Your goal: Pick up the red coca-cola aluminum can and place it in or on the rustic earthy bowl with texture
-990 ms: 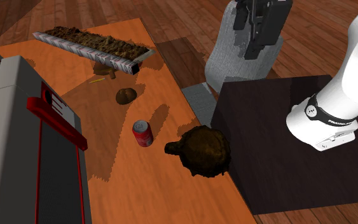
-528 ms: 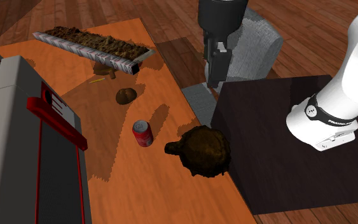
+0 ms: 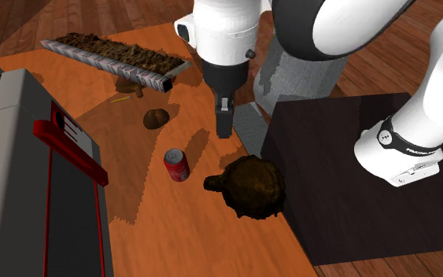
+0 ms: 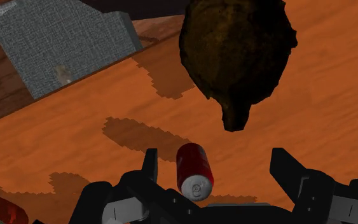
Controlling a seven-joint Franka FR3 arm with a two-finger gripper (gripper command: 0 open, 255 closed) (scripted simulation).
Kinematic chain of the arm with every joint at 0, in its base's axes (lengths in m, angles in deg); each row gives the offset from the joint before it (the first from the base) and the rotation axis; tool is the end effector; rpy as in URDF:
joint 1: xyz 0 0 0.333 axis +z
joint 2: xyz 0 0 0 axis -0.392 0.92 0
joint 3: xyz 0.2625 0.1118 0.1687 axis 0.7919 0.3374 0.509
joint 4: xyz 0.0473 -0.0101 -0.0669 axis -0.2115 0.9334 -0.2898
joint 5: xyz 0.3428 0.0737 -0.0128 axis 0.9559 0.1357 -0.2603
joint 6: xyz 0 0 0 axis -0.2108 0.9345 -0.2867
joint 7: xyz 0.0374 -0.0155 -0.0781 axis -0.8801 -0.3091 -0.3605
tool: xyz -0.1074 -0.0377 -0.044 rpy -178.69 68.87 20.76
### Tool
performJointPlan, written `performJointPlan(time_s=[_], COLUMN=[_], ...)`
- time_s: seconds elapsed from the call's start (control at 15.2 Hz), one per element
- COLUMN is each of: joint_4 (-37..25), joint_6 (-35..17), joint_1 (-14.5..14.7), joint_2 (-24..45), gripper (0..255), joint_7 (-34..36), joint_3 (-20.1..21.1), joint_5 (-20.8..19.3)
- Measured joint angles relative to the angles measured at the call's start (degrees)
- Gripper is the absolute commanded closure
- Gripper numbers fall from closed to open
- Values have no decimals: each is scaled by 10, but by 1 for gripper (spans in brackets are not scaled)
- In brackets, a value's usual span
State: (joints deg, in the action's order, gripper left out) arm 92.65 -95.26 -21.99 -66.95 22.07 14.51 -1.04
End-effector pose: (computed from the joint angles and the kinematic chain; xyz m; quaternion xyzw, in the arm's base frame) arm 0.4311 -0.0314 0.3780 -0.9981 0.0620 -0.0007 0.0005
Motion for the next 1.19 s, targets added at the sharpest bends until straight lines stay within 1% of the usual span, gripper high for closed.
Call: performJointPlan(time_s=[0.4, 0.66, 0.86, 0.99, 1.19], joint_4=[-68, -124, -174, -205, -216], joint_6=[-83, -116, -142, -149, -166], joint_1=[-1, -2, -8, -11, -13], joint_2=[145, 230, 304, 340, 367], gripper=[0, 0, 0, 0, 0], joint_7=[-8, -8, -13, -14, -16], joint_3=[-2, 3, 8, 10, 13], joint_5=[26, 44, 58, 63, 67])
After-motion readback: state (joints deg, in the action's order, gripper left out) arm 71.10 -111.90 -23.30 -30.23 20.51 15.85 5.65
